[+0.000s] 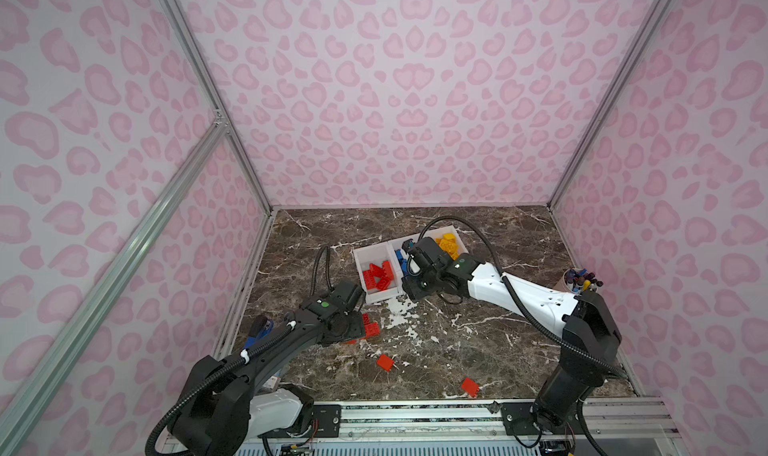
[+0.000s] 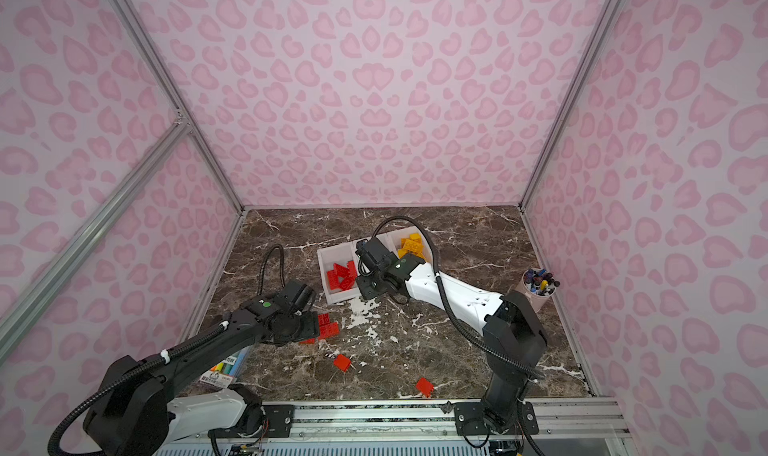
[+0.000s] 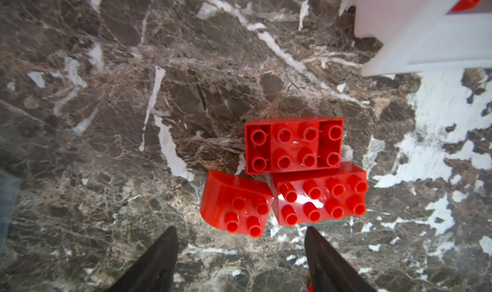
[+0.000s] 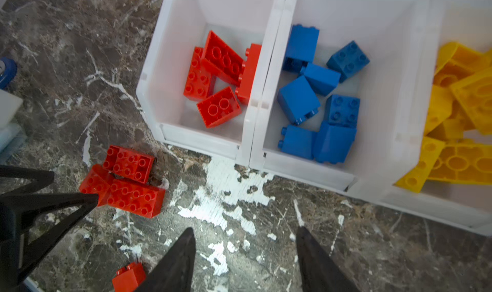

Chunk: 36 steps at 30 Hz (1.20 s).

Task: Sort the legos into containers by color
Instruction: Pick up the lego from the bottom-center of the table.

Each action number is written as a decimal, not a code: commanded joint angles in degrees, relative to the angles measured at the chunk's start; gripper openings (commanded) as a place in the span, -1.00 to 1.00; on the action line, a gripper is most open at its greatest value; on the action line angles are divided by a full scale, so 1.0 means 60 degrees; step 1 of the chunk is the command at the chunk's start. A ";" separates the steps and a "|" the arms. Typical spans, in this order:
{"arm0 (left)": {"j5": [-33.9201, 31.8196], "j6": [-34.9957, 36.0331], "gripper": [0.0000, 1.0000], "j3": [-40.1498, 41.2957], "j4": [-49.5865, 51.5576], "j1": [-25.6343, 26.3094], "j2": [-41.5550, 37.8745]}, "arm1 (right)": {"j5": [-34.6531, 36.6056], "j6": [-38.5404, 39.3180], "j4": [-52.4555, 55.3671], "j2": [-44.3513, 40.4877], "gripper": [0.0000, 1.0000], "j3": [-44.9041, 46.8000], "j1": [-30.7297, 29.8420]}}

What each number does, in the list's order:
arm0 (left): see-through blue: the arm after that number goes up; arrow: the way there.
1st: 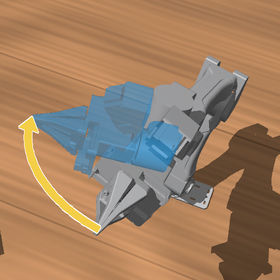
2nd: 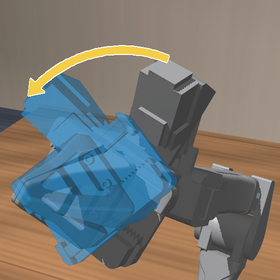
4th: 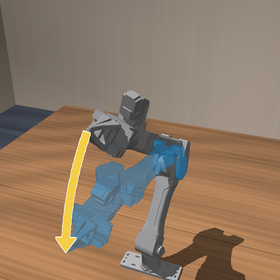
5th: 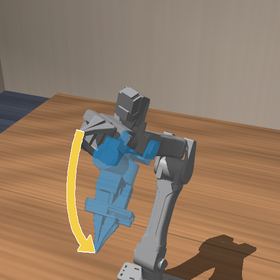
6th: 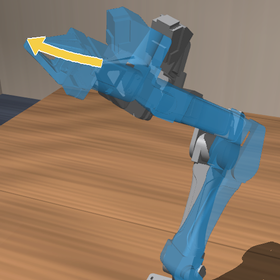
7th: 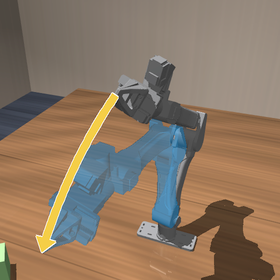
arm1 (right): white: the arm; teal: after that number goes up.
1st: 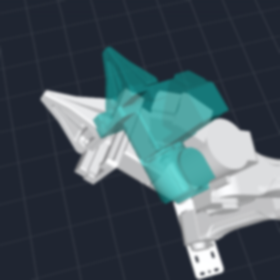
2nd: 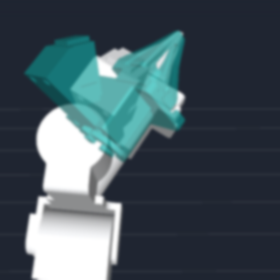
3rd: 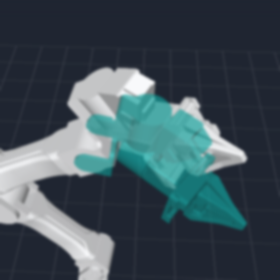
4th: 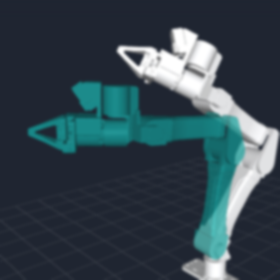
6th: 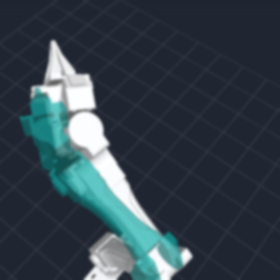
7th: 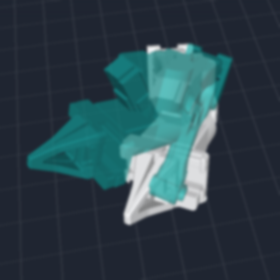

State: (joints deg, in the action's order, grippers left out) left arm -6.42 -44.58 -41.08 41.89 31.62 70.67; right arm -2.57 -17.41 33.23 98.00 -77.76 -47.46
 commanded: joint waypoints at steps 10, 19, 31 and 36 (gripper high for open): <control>-0.0698 -0.2452 0.58 0.0682 0.0468 -0.0128 -0.1947 | 0.0147 -0.0497 0.0136 -0.0051 0.19 0.0919 -0.2099; -0.0427 -0.1618 0.60 0.0476 0.0719 -0.1483 -0.2402 | 0.0345 -0.1124 -0.0032 0.1518 0.18 0.0541 -0.3780; -0.0381 -0.1566 0.61 0.0805 0.0696 -0.1727 -0.2857 | 0.0439 -0.1241 0.0099 0.2515 0.04 0.0325 -0.4341; -0.0380 -0.1551 0.60 0.0849 0.0707 -0.1760 -0.2891 | 0.0577 -0.1240 0.0155 0.2595 -0.22 0.0348 -0.4365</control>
State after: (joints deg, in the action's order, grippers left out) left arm -8.54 -53.89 -36.21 45.30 21.15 53.65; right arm -0.82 -24.43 33.28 113.23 -75.83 -73.71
